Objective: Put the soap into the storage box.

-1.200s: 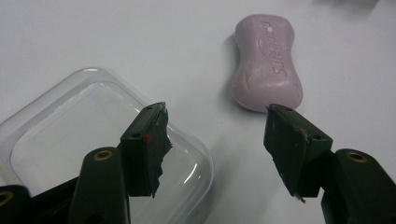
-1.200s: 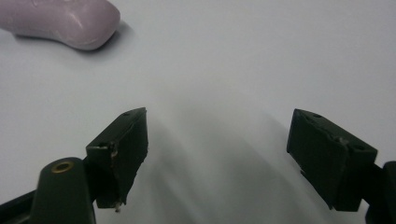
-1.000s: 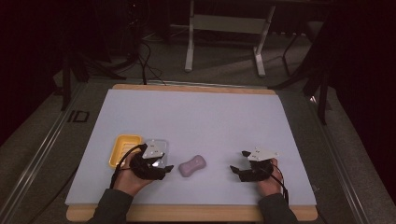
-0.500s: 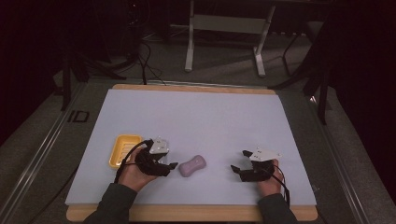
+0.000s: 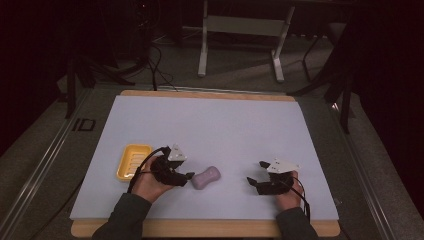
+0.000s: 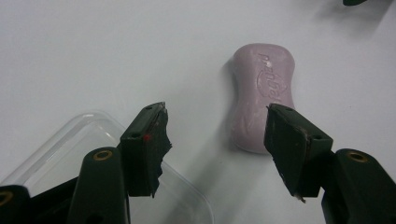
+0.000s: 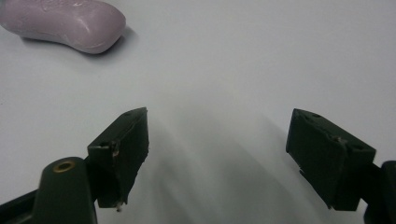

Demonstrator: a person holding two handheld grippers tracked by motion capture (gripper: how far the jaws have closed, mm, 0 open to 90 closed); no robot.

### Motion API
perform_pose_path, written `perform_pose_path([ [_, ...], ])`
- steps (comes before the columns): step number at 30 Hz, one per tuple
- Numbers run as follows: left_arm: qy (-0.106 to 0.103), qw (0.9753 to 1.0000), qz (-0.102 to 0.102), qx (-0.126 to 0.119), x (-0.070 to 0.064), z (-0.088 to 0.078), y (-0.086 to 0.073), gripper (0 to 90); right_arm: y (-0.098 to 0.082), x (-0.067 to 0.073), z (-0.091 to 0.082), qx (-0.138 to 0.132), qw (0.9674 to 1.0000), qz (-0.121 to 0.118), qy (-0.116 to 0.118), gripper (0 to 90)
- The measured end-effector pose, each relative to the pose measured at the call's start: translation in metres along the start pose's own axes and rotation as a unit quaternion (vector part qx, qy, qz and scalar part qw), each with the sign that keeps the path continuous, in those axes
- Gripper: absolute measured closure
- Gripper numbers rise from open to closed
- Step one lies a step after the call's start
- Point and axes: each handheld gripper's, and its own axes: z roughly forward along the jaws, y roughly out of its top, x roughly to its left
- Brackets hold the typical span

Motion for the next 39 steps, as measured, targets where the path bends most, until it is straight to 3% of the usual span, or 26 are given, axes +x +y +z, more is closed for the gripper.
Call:
perform_pose_path([
  [10, 0.000, 0.9998, 0.004, 0.018, -0.003, 0.005, 0.005, 40.9, 0.000, 0.001, 0.000, 0.001, 1.0000, -0.006, -0.003, 20.6],
  [26, -0.006, 0.9993, 0.019, 0.031, -0.011, 0.016, 0.012, 40.3, 0.000, 0.002, 0.000, 0.003, 0.9999, -0.012, -0.002, 20.6],
  [39, -0.012, 0.9989, 0.019, 0.042, -0.017, 0.022, 0.019, 39.5, 0.000, 0.002, 0.001, 0.005, 0.9999, -0.014, -0.002, 20.6],
])
